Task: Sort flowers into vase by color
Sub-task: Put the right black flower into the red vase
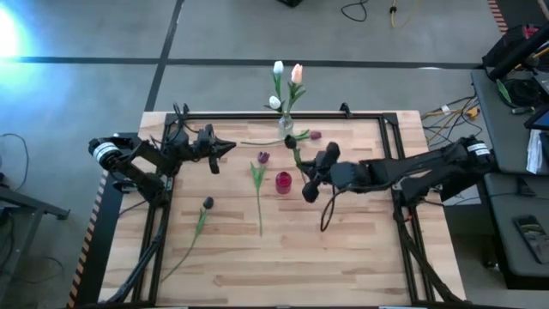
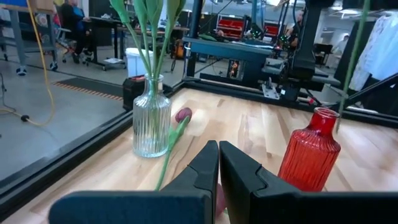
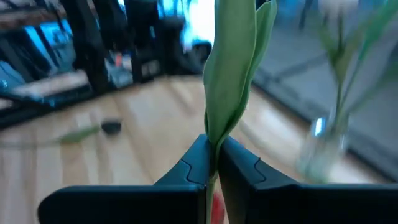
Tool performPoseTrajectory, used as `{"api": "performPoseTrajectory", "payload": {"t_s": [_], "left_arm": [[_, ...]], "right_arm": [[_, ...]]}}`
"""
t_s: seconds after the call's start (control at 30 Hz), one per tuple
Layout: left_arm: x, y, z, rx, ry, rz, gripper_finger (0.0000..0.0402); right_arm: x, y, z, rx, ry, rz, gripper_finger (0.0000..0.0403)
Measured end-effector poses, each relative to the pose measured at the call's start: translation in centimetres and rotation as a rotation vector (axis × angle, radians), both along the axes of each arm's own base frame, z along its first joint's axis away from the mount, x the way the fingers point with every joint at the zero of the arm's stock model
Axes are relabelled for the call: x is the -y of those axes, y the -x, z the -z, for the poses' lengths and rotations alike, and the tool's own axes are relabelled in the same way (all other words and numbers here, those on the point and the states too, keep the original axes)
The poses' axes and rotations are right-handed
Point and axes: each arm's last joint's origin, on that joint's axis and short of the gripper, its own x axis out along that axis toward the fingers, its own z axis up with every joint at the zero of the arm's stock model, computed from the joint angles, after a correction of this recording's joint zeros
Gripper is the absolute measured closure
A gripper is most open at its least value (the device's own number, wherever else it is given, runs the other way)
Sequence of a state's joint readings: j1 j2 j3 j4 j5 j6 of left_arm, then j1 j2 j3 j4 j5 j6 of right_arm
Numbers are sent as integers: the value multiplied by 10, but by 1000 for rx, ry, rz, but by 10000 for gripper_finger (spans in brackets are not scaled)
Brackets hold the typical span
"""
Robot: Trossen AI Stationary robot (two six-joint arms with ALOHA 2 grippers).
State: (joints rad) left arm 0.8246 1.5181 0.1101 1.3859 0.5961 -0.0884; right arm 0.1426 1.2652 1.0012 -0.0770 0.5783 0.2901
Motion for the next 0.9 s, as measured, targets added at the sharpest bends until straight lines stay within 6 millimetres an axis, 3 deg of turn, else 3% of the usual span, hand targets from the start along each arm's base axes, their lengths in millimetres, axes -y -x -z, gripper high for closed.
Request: {"api": "performPoseTrajectory", "payload": {"t_s": [0.33, 0.9], "left_arm": [[1, 0, 0, 3, -3, 26, 402], [7, -8, -4, 19, -43, 75, 402]], "right_arm": [[25, -5, -22, 77, 223, -138, 386], [33, -5, -17, 32, 353, -339, 386]]}}
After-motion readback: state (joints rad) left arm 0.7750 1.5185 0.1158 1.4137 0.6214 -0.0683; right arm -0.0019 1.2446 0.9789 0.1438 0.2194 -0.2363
